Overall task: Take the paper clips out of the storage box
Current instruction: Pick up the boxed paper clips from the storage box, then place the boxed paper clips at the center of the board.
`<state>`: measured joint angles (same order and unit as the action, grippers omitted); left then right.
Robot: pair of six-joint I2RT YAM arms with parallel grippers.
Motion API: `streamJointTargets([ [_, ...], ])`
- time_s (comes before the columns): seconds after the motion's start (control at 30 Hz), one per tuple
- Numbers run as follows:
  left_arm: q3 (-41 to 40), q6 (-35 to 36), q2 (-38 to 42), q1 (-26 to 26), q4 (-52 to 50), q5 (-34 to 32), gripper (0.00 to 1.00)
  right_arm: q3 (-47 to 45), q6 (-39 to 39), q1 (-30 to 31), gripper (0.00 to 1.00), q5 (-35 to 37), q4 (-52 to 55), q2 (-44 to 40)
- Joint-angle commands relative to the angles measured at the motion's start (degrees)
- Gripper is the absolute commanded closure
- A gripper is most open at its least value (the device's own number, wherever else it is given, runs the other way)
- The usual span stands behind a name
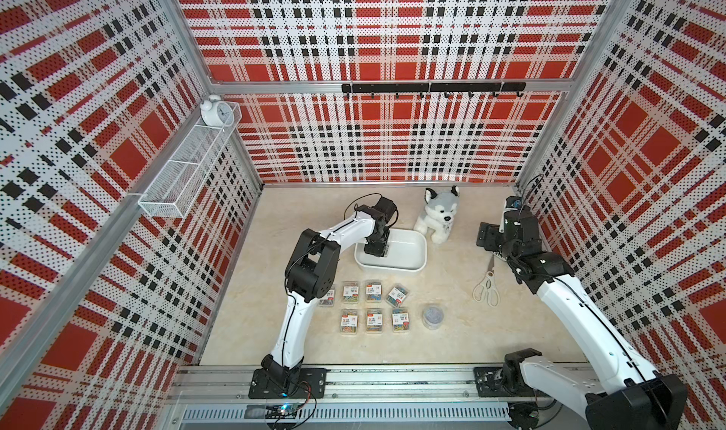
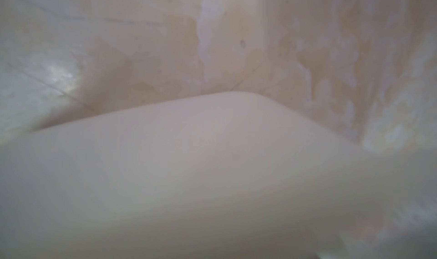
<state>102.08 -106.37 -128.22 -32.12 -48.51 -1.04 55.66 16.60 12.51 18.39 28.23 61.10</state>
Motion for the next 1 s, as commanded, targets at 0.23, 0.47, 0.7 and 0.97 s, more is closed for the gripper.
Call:
streamJointTargets([
  [0.23,-2.56,1.33,9.33,0.54,2.39,0.07,0.52,1.35,3.18,-0.47,0.11,-2.04,-1.25,0.90],
  [0.47,-1.94,5.53,15.75,2.95,3.42,-2.65,0.56,3.53,2.44,-0.48,0.12,-1.74,-0.98,1.89],
  [0.7,-4.37,13.24,26.14,6.70,2.95,-10.92,0.56,5.85,1.84,-0.50,0.12,-1.98,-1.00,3.02],
  [0.97,-12.19,26.64,38.74,13.96,1.06,-14.97,0.56,8.27,2.21,-0.21,0.14,-3.51,-0.72,5.03],
])
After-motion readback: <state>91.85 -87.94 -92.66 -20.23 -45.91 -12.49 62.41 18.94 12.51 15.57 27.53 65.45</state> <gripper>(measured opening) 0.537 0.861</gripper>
